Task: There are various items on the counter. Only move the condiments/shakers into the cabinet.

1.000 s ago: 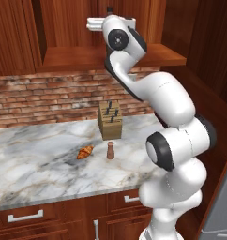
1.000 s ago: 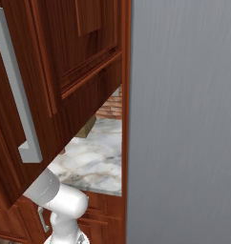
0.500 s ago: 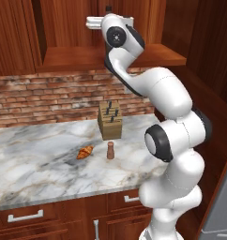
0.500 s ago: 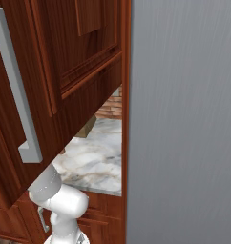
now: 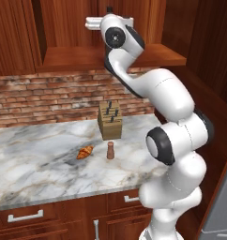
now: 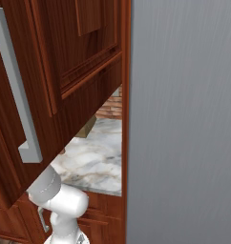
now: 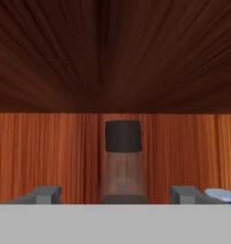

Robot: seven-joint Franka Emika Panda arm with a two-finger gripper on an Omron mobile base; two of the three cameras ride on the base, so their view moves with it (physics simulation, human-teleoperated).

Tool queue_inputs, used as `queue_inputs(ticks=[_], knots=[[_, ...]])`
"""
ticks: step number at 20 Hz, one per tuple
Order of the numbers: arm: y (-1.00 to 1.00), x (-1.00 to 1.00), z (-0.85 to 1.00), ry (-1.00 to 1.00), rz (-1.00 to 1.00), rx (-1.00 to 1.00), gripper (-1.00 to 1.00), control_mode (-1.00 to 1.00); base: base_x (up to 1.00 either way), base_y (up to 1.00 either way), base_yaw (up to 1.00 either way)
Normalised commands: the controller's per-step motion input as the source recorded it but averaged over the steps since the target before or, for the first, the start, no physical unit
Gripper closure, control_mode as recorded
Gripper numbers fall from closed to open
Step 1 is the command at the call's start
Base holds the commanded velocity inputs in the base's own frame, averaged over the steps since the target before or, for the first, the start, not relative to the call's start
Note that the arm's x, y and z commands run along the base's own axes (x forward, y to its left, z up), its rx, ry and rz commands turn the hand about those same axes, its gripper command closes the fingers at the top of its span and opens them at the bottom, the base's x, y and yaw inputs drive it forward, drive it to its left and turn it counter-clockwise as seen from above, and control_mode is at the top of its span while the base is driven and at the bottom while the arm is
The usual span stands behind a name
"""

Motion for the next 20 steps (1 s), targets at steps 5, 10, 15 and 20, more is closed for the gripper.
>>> queue_inputs(ticks=[5,10,15,20], knots=[[0.0,-0.74,0.0,-0.02,0.0,0.0,-1.0,-1.0,0.0,0.0,0.0],[0.0,-1.0,-0.02,-0.08,0.0,0.0,-1.0,-1.0,0.0,0.0,0.0],[0.0,-1.0,-0.17,-0.05,0.0,0.0,-1.0,-1.0,0.0,0.0,0.0],[0.0,-1.0,-0.41,0.0,0.0,0.0,-1.0,-1.0,0.0,0.0,0.0]])
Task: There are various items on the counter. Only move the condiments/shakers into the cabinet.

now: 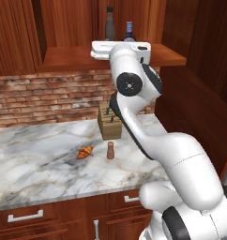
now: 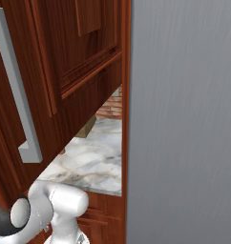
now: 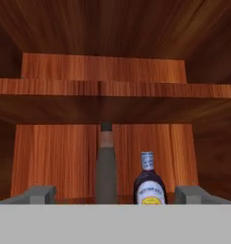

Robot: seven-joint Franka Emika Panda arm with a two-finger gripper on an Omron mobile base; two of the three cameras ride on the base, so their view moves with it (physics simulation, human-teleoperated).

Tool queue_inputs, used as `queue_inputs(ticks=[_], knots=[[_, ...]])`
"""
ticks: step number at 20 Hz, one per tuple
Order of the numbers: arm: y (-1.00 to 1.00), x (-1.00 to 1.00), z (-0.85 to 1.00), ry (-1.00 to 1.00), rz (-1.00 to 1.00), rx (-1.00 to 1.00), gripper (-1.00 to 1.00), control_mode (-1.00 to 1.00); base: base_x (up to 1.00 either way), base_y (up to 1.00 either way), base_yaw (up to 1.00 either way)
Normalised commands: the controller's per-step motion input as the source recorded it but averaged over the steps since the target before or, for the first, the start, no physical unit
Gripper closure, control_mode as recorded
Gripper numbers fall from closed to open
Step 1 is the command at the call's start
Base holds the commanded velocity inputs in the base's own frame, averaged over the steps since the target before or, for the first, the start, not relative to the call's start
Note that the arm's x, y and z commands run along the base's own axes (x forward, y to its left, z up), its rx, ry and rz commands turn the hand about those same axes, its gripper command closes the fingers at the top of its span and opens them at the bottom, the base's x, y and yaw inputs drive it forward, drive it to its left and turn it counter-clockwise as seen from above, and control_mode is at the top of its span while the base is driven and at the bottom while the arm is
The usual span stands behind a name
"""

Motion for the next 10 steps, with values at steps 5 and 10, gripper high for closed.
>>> queue_inputs(ticks=[5,10], knots=[[0.0,-1.0,-0.61,0.01,0.0,0.0,-1.0,-1.0,0.0,0.0,0.0],[0.0,-1.0,-0.91,0.23,0.04,0.0,-1.0,-1.0,0.0,0.0,0.0]])
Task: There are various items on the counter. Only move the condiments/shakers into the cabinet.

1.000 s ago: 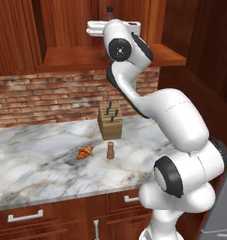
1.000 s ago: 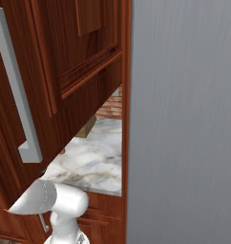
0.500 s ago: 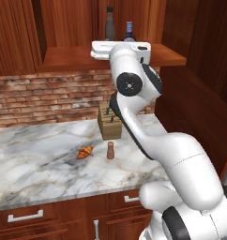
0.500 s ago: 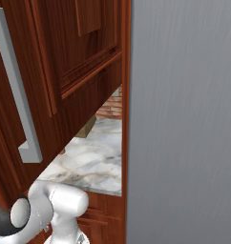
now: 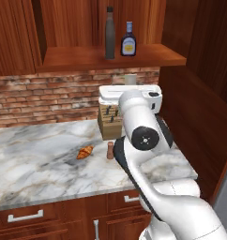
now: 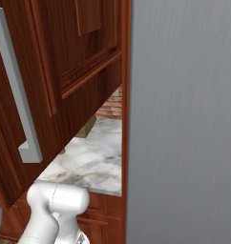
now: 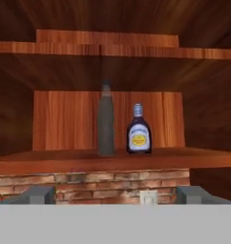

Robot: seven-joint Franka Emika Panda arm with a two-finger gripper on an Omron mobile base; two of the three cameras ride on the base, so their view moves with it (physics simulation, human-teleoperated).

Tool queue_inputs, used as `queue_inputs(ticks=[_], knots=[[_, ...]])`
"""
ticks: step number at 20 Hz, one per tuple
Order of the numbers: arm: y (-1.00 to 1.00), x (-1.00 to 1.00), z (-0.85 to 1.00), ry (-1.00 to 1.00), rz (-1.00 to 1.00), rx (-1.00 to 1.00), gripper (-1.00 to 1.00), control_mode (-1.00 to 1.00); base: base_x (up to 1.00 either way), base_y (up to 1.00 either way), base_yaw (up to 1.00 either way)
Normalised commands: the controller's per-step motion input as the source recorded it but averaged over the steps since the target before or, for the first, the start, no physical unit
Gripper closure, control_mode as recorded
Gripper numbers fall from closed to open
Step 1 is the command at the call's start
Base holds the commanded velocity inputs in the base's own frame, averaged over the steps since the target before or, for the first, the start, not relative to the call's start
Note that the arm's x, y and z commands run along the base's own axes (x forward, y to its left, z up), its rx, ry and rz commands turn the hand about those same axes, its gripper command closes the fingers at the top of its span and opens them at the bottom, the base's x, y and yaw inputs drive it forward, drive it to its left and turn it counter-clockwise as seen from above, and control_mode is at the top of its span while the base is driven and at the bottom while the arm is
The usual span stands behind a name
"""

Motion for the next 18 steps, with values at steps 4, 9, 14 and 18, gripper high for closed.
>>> queue_inputs(ticks=[4,9,14,18], knots=[[-0.04,-0.99,-0.99,0.37,0.13,0.02,-1.0,-1.0,0.0,0.0,0.0],[-0.04,-0.29,-0.73,0.63,0.19,0.13,-1.0,-1.0,0.0,0.0,0.0],[0.0,0.39,-0.08,0.89,0.08,0.14,-1.0,-1.0,0.0,0.0,0.0],[0.0,0.2,0.01,0.19,0.0,0.0,-1.0,-1.0,0.0,0.0,0.0]])
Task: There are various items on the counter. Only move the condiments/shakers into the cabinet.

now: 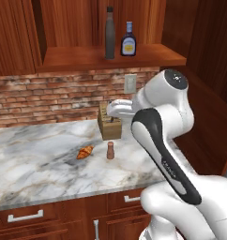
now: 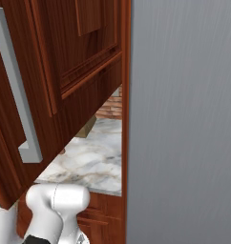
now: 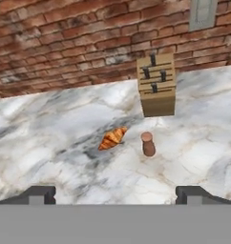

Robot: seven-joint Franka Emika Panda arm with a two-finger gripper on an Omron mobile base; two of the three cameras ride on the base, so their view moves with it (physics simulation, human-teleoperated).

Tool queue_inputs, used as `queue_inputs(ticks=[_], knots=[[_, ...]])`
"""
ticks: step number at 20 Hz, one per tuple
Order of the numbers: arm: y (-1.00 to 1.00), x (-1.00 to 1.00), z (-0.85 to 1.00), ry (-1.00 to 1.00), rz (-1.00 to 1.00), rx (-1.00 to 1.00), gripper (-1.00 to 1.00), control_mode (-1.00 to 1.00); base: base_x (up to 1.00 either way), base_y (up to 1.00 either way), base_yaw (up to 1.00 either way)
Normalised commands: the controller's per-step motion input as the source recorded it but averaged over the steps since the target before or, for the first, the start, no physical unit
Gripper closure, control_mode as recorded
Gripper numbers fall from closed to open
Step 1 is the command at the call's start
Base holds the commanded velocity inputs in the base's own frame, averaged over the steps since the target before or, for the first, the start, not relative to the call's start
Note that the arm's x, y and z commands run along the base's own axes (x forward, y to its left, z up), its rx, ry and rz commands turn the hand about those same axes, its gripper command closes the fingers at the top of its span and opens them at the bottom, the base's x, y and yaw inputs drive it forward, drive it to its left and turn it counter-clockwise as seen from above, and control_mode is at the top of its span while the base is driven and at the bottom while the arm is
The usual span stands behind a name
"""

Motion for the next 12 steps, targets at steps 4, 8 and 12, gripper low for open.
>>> queue_inputs(ticks=[4,8,12], knots=[[0.04,0.05,-0.49,0.01,0.0,-0.06,-1.0,-1.0,0.0,0.0,0.0],[0.05,0.01,-0.86,0.0,0.0,-0.16,-1.0,-1.0,0.0,0.0,0.0],[0.0,0.09,-0.76,0.09,0.0,-0.02,-1.0,-1.0,0.0,0.0,0.0]])
